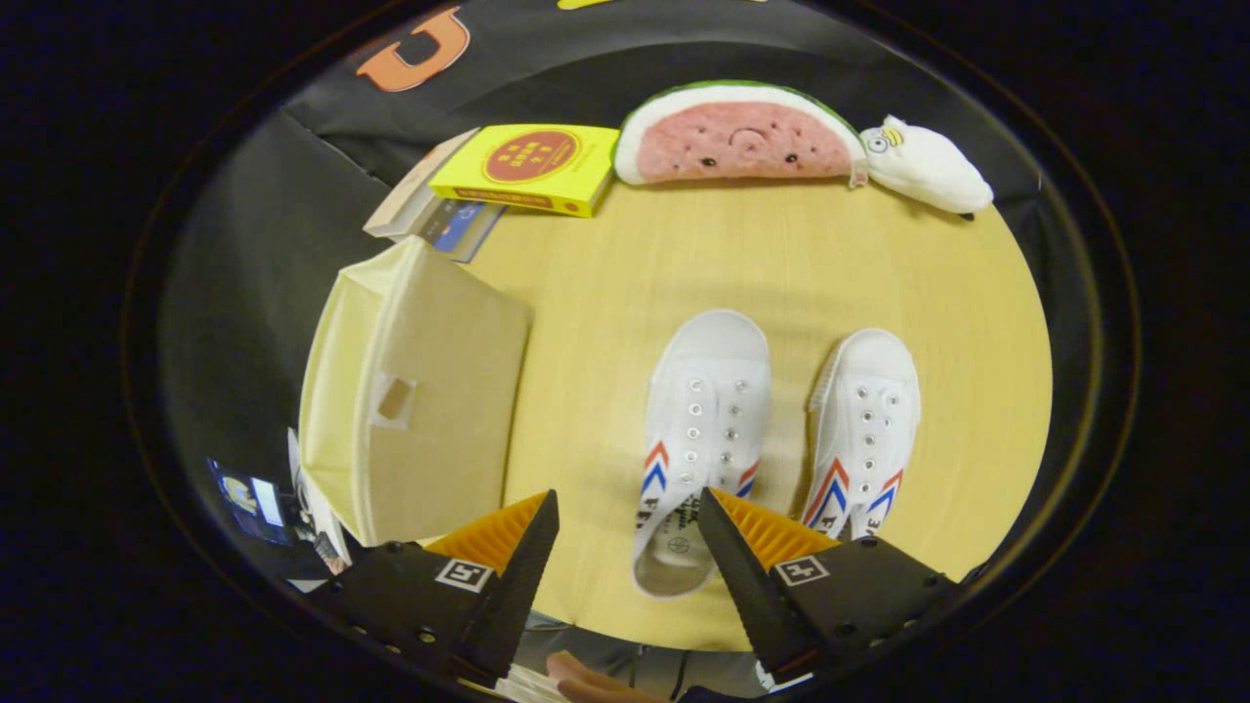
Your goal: Open the storage box then place both shoes into the box .Put the left shoe in first, then the right shoe, with the right side of both shoes facing outward in a uniform manner.
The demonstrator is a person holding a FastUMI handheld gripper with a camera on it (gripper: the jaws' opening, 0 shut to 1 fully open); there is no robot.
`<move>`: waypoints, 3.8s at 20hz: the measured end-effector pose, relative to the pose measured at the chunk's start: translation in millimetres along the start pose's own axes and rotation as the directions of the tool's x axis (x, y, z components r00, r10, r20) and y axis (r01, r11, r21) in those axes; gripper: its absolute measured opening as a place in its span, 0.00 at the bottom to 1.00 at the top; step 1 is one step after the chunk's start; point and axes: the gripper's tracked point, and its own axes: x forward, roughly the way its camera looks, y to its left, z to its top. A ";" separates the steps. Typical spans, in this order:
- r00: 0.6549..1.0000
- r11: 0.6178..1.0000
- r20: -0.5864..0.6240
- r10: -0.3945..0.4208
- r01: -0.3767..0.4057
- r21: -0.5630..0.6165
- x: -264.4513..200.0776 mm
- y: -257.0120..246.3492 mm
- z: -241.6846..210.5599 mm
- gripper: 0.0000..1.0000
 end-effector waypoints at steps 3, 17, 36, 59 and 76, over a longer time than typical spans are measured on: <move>0.999 0.999 -0.006 -0.043 0.043 -0.025 18.2 -28.4 -0.1 0.89; 0.999 0.999 -0.036 -0.040 0.041 0.020 59.3 -52.7 -1.1 0.10; 0.957 0.954 0.131 0.261 -0.276 0.115 -83.3 47.4 24.5 0.00; 0.973 0.980 0.139 0.186 -0.194 0.046 7.9 294.2 34.8 0.01; 0.999 0.999 -0.038 -0.019 0.021 0.035 116.5 297.9 29.4 0.04</move>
